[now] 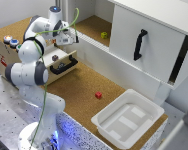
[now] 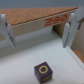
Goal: Go towards the purple block and lift it
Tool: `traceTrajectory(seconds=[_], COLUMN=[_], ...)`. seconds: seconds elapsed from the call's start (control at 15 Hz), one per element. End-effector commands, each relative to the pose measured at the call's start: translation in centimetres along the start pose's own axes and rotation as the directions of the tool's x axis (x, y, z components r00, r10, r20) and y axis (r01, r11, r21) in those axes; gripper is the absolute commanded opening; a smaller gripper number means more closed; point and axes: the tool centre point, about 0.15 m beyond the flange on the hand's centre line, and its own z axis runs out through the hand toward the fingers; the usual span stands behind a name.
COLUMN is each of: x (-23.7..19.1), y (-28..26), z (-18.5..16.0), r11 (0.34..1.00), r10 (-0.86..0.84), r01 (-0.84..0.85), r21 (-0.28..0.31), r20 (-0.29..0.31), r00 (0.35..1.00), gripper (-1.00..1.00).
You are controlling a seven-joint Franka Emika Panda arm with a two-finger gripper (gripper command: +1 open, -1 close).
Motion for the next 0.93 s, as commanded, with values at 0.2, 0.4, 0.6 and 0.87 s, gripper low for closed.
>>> traceTrajectory(seconds=[0.2, 0.4, 0.6, 0.87], x=[-0.2, -2.7, -4.5, -4.5], y=[-0.8, 0.4, 0.6, -0.8], z=[6.3, 7.8, 8.5, 8.8], r11=[0.954, 0.942, 0.918, 0.89], r10=[-0.282, -0.324, -0.395, -0.455], r01=[0.296, 0.333, 0.396, 0.455], r21=[-0.045, -0.042, -0.008, 0.009], r20=[0.2, 0.151, 0.071, -0.019], r00=[0.938, 0.934, 0.916, 0.89], gripper=[1.0, 1.0, 1.0, 1.0])
